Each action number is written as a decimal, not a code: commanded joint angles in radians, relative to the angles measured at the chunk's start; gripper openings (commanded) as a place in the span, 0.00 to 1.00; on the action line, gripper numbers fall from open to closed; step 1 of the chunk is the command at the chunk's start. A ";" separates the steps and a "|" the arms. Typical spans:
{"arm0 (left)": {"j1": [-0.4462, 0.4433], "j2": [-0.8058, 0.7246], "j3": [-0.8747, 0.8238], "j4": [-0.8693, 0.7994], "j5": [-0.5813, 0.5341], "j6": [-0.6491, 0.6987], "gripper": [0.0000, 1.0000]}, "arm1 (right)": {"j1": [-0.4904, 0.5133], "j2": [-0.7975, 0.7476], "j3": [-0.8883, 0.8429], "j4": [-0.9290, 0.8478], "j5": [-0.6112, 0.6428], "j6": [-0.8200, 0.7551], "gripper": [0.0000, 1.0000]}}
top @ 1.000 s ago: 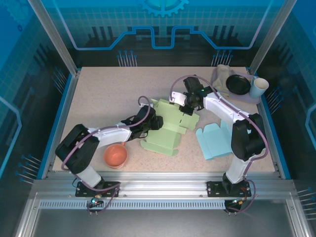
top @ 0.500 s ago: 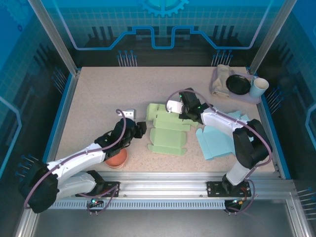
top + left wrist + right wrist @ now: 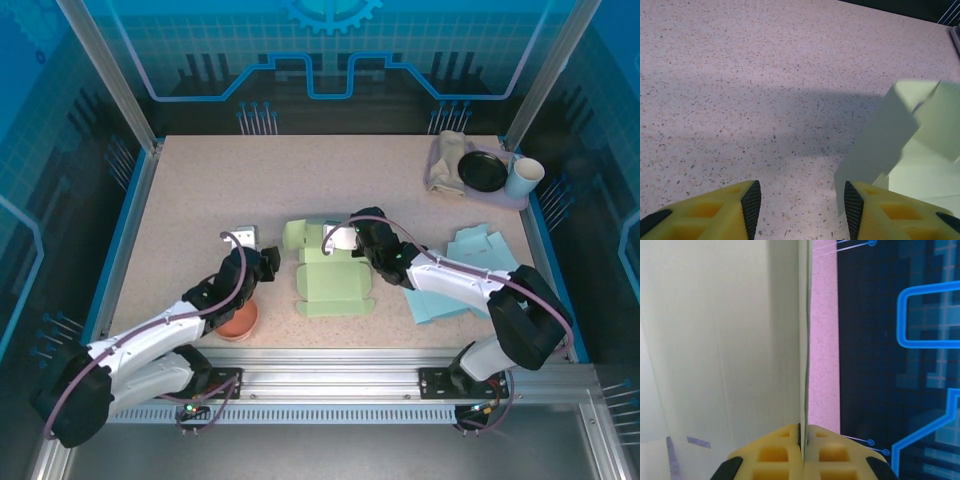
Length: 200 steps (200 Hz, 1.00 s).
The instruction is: Fold the paper box
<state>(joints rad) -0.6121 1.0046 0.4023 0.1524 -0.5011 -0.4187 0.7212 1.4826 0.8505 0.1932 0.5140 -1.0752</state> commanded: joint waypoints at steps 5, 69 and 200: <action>0.018 0.060 -0.031 0.099 -0.037 0.036 0.51 | -0.005 0.008 -0.014 0.061 0.010 -0.074 0.00; 0.050 0.262 0.000 0.232 0.049 0.088 0.48 | -0.040 0.027 -0.112 0.209 -0.052 -0.139 0.00; 0.052 0.458 -0.027 0.492 0.361 0.193 0.40 | -0.085 0.084 -0.258 0.483 -0.180 -0.212 0.00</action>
<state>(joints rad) -0.5617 1.4326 0.3935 0.5720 -0.2096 -0.2512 0.6468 1.5585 0.6037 0.5877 0.3664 -1.2770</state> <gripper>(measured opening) 0.402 0.044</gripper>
